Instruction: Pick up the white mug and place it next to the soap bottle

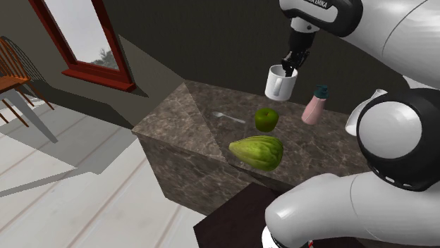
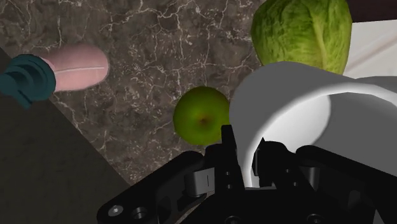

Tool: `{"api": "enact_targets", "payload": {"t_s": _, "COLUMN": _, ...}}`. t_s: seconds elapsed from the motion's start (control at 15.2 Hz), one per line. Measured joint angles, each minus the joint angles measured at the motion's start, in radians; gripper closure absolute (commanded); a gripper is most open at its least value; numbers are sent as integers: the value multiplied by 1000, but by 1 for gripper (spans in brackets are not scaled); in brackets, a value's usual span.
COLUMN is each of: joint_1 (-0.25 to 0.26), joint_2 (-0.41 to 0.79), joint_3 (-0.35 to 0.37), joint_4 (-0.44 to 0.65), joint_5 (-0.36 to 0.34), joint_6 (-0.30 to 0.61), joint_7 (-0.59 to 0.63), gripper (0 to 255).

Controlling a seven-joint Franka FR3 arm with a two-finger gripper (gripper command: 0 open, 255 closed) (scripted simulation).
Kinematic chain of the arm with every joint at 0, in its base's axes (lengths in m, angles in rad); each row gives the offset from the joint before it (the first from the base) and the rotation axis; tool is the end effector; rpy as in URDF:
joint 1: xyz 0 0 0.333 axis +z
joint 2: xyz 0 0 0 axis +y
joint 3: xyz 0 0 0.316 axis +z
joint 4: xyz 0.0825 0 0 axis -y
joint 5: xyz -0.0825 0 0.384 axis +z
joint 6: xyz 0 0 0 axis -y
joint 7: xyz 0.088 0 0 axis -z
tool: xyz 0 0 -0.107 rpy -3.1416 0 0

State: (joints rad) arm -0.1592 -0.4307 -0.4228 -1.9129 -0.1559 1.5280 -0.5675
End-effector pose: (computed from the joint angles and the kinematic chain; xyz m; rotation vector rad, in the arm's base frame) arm 0.3229 -0.2812 0.6474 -3.1334 -0.0182 -0.0285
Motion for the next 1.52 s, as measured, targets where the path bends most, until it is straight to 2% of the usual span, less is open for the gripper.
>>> {"api": "enact_targets", "payload": {"t_s": 0.59, "joint_1": -62, "joint_2": -27, "joint_3": -153, "joint_4": 19, "joint_5": -68, "joint_6": -16, "joint_7": -208, "gripper": 255}}
{"api": "enact_targets", "payload": {"t_s": 0.79, "joint_1": -76, "joint_2": -4, "joint_3": -227, "joint_4": 54, "joint_5": -84, "joint_6": -16, "joint_7": -298, "gripper": 255}}
{"api": "enact_targets", "payload": {"t_s": 1.52, "joint_1": -98, "joint_2": -46, "joint_3": -251, "joint_4": -101, "joint_5": -116, "joint_6": 104, "joint_7": -304, "gripper": 255}}
